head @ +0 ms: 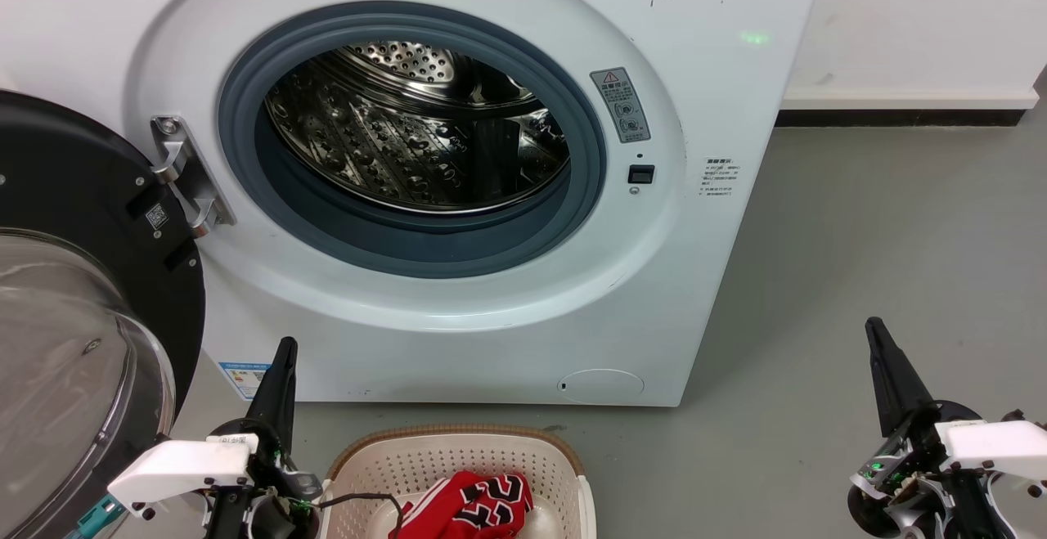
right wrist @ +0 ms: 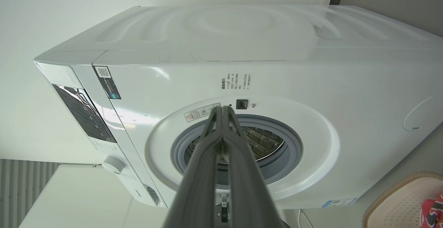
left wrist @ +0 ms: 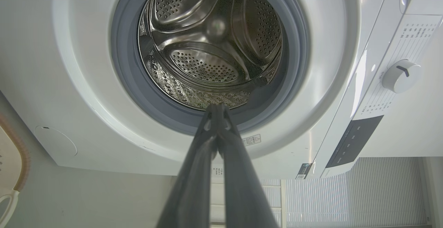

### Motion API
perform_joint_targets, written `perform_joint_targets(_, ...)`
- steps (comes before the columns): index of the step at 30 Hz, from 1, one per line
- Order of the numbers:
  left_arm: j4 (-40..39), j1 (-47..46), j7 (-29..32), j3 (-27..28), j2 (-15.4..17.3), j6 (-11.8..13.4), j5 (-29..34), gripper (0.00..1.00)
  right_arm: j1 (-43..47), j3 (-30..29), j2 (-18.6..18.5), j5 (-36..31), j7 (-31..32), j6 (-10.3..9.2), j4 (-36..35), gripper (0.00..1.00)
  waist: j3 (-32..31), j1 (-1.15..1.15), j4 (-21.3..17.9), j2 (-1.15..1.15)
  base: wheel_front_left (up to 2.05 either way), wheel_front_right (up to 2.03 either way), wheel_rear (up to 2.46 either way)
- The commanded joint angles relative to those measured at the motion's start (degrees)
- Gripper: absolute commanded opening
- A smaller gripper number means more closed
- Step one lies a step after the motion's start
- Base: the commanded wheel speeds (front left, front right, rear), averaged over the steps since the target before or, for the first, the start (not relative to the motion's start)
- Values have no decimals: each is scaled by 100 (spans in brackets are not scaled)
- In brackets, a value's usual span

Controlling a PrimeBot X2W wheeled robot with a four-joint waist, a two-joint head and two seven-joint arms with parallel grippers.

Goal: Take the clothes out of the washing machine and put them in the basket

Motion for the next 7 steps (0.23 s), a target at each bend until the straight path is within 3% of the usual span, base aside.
perform_joint_targets(1, 7, -42, 16, 19, -5, -24, -9, 0, -67, -8, 18, -12, 32, -2, 10, 0, 0, 0, 0, 0, 0, 0, 0)
perform_joint_targets(7, 7, -42, 15, 19, -5, -24, -9, 0, -68, -21, 24, -28, 34, -2, 10, 0, 0, 0, 0, 0, 0, 0, 0)
